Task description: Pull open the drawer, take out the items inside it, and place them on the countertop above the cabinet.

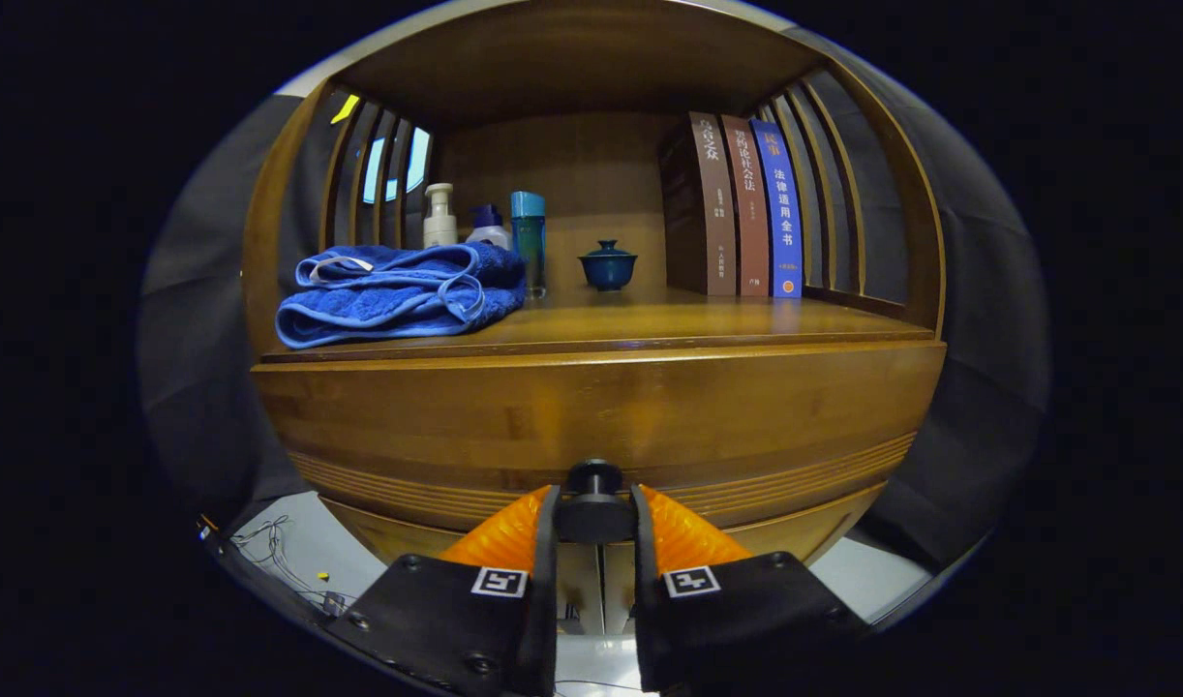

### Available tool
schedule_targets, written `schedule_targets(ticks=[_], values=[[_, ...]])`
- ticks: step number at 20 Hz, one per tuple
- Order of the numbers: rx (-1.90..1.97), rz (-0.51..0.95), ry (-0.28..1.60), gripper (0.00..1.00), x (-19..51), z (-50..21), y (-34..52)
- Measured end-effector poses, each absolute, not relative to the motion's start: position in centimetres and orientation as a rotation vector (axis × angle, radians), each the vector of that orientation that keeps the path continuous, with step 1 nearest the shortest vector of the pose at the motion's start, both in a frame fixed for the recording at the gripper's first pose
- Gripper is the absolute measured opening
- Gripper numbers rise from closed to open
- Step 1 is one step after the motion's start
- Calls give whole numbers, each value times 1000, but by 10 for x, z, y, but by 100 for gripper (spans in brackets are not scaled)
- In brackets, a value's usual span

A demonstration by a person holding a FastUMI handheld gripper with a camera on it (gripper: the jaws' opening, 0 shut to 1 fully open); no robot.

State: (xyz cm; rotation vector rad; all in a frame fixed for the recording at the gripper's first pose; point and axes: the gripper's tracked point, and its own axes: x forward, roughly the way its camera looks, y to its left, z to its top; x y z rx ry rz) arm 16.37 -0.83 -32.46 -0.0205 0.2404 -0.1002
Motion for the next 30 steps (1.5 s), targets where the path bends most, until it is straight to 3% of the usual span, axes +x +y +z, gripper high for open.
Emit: schedule_targets(ticks=[1,3,22,28,30], values=[[-11,-100,240,29,167,-334,-9],[-18,-102,234,28,157,-332,-8],[38,-95,248,28,12,-336,1],[16,-85,258,28,-1,-344,2],[-3,-72,257,36,0,-344,4]])
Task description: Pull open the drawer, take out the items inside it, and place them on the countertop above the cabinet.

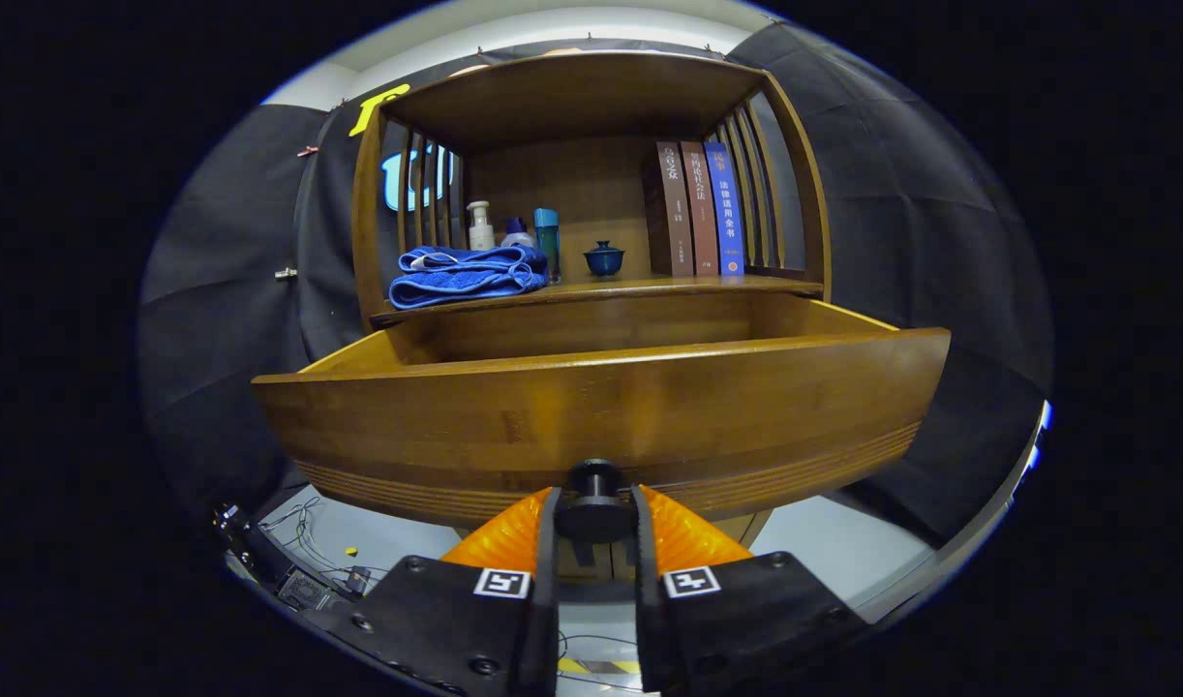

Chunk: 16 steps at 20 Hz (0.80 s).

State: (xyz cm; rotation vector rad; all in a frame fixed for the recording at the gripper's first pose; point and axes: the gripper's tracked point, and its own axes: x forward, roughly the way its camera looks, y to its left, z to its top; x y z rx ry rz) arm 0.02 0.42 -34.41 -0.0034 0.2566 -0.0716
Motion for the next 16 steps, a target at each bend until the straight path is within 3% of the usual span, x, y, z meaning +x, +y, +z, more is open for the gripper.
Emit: schedule_targets(ticks=[2,6,13,16], values=[[-3,-47,268,48,-2,-348,5],[26,-62,306,97,-9,-343,-8],[122,41,191,99,-3,-238,-4],[86,60,229,99,23,-198,-11]])
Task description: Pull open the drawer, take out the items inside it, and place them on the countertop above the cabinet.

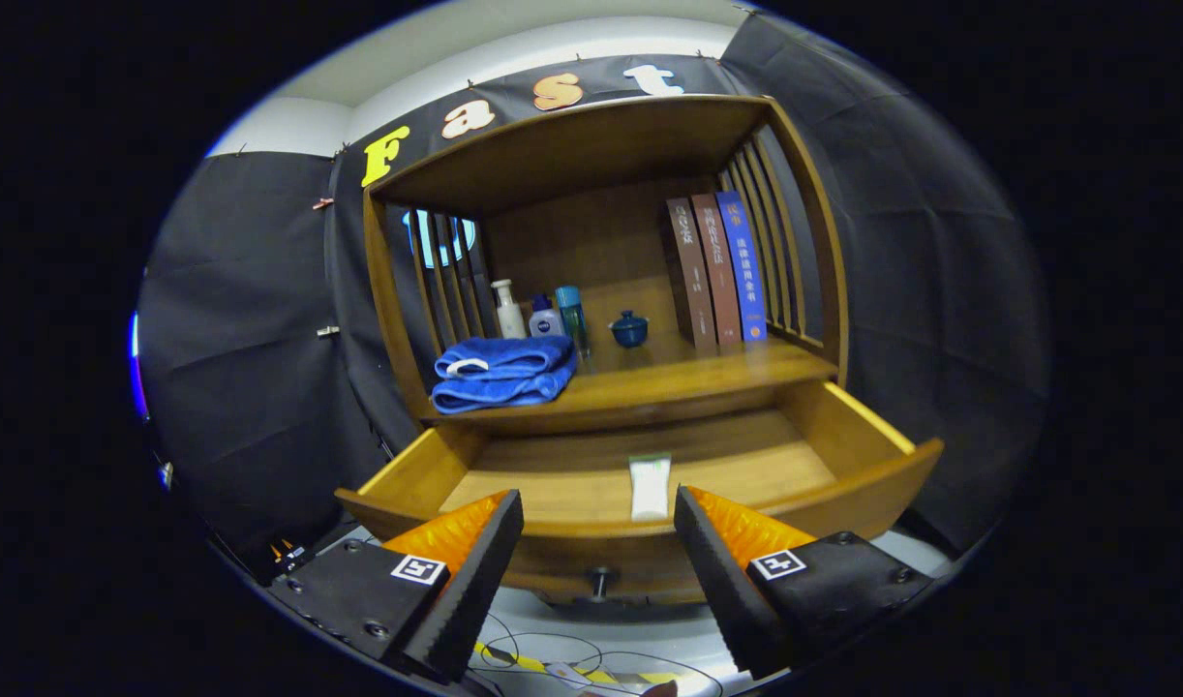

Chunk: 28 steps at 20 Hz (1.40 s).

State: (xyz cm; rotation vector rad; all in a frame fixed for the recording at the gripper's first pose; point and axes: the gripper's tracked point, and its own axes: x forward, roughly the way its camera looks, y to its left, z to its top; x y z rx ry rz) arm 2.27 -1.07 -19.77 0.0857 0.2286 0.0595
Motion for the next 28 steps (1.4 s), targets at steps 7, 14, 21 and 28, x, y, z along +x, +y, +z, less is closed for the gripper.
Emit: schedule_targets(ticks=[7,14,21,28], values=[[39,52,559,99,122,-203,-22],[-99,-27,974,99,159,-308,-40],[-70,-92,1170,72,158,-360,-41],[116,-97,1175,30,144,-361,-33]])
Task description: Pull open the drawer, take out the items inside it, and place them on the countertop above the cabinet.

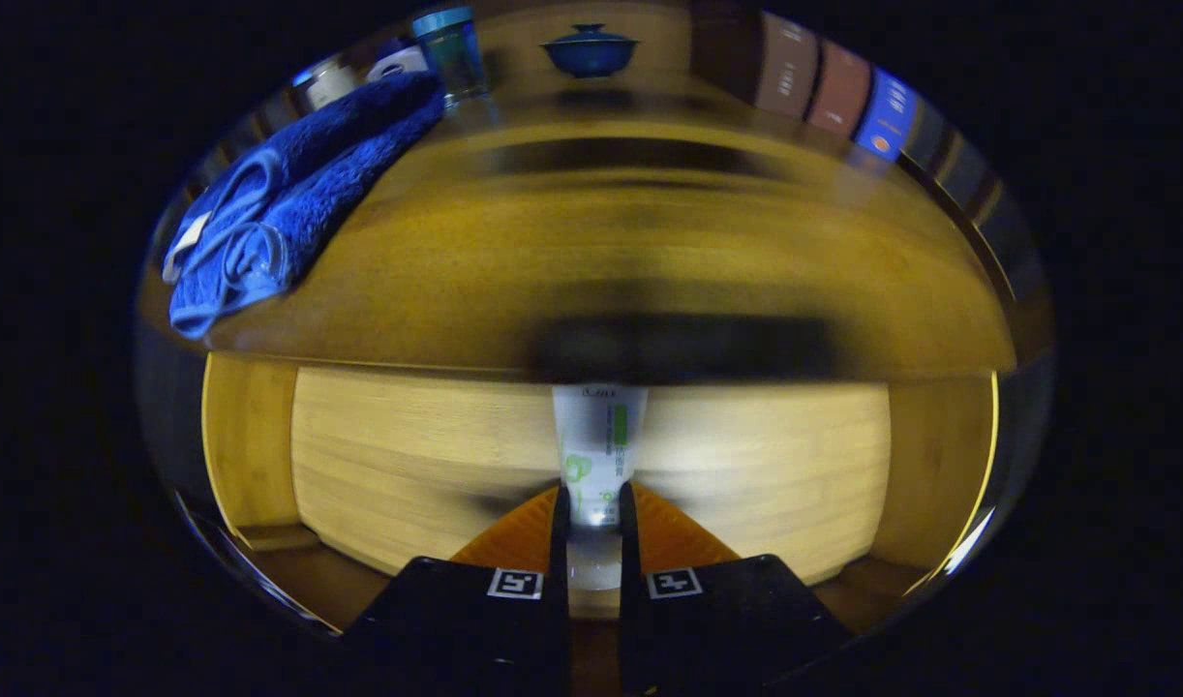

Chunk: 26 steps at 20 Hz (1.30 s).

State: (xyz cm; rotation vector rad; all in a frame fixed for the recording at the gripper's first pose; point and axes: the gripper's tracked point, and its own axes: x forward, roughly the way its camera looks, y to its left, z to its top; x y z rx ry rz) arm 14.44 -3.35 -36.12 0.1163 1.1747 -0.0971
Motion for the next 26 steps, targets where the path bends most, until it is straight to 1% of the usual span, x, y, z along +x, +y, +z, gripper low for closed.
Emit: schedule_targets(ticks=[1,10,17,21,24,25,26], values=[[151,-82,1182,24,142,-362,-29],[137,-41,1150,24,109,-303,-31],[145,-64,1168,24,106,-314,-35],[128,-62,1182,24,106,-301,-41],[110,-90,1191,24,114,-295,-52],[142,-93,1193,12,111,-314,-49],[168,-96,1211,12,107,-315,-47]])
